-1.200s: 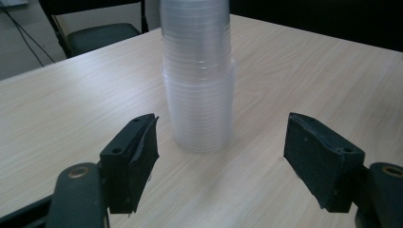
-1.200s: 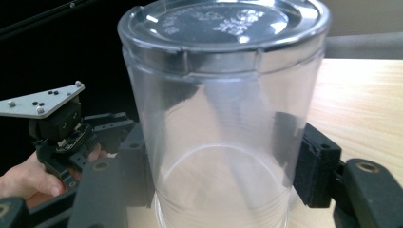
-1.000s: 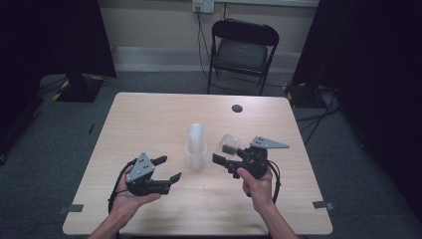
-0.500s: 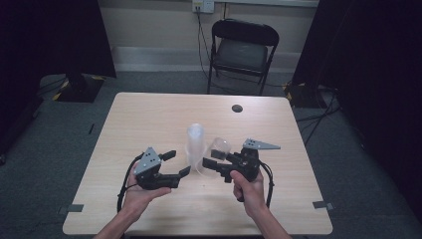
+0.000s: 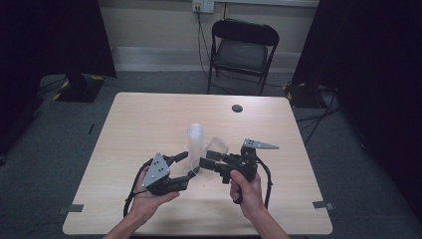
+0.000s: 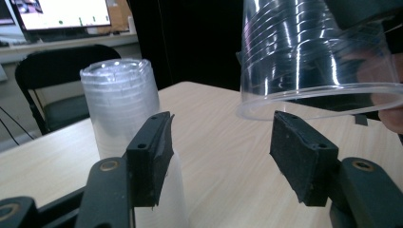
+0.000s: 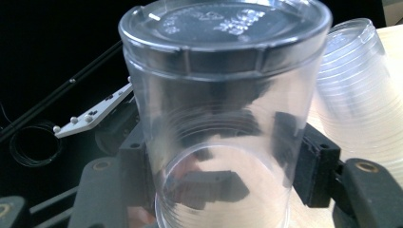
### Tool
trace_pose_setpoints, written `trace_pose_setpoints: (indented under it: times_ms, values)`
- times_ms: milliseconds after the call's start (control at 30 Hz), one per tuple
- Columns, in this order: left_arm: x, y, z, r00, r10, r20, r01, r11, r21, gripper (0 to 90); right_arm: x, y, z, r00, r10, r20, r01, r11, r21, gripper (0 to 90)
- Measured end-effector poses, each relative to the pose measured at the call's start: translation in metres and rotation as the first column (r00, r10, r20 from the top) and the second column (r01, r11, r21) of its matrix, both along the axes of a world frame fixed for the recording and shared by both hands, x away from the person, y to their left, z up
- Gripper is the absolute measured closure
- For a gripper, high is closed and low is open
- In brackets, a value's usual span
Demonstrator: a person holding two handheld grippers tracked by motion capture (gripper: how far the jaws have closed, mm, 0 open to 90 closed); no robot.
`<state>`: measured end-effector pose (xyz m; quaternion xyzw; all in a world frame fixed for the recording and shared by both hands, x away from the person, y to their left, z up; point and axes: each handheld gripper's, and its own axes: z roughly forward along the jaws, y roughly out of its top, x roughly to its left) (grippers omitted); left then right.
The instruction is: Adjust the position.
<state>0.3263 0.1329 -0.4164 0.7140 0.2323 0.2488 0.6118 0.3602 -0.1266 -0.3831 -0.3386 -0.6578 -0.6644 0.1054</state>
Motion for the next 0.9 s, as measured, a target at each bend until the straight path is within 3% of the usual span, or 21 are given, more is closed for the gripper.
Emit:
trace_pose_setpoints:
  times_ms: [133, 333, 600, 733, 900]
  values:
    - [0.000, -0.002, 0.000, 0.9993, -0.006, 0.037, 0.007, 0.9996, -0.027, 43.1, 0.001, 0.000, -0.001, 0.9999, 0.000, -0.011, 0.000, 1.0000, 0.007, 37.2]
    - [-0.002, -0.004, 0.001, 0.9972, 0.014, 0.073, -0.012, 0.9993, -0.036, 47.4, 0.001, 0.006, -0.003, 0.9995, -0.003, -0.032, 0.003, 1.0000, 0.001, 37.2]
    - [-0.001, -0.002, 0.001, 0.9902, 0.031, 0.136, -0.027, 0.9992, -0.030, 53.6, 0.000, 0.012, -0.002, 0.9985, -0.020, -0.051, 0.022, 0.9991, 0.038, 38.1]
    - [-0.001, -0.003, 0.002, 0.9869, 0.030, 0.159, -0.029, 0.9995, -0.012, 51.4, 0.002, 0.014, -0.004, 0.9972, -0.024, -0.070, 0.026, 0.9991, 0.034, 39.2]
    - [-0.001, -0.002, 0.003, 0.9876, 0.022, 0.155, -0.018, 0.9995, -0.027, 54.9, 0.002, 0.021, -0.005, 0.9969, -0.005, -0.079, 0.007, 0.9995, 0.032, 39.2]
